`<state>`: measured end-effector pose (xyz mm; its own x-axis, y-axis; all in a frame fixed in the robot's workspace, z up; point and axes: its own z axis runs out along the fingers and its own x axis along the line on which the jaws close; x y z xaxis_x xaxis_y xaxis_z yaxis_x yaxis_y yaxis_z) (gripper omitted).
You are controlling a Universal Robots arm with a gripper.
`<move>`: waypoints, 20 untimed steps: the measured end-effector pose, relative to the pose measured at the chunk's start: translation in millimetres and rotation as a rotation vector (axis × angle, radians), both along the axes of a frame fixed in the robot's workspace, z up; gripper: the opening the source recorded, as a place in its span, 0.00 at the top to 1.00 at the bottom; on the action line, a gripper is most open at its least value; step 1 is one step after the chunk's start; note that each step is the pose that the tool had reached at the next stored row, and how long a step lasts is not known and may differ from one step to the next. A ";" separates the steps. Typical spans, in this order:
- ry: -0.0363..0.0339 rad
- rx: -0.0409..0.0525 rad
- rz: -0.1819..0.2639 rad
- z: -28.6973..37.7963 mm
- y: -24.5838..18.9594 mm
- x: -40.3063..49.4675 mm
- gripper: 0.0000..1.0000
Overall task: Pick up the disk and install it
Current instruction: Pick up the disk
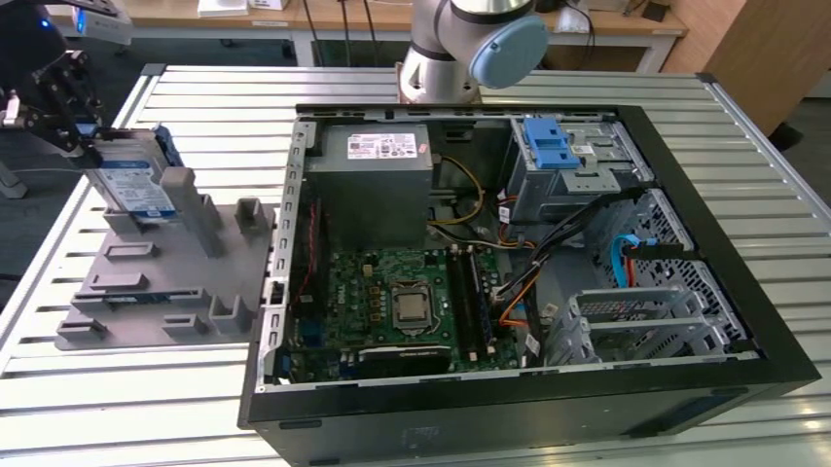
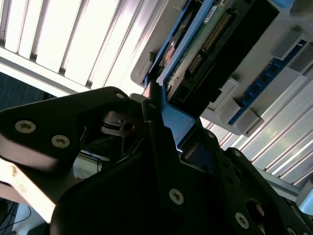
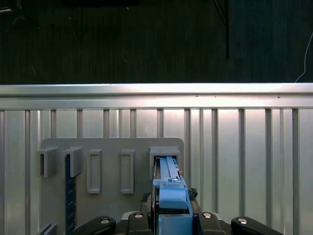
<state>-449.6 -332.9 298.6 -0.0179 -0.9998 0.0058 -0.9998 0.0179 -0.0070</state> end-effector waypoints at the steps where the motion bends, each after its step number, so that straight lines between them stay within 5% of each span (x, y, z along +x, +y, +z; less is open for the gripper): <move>1: 0.0001 -0.0001 0.000 0.1 0.0 0.0 0.64; 12: 0.0004 -0.0002 0.000 0.9 0.0 0.0 0.64; 20: 0.0005 -0.0002 0.000 7.8 0.0 0.0 0.64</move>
<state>-449.6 -332.9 306.4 -0.0178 -0.9998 0.0060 -0.9998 0.0178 -0.0066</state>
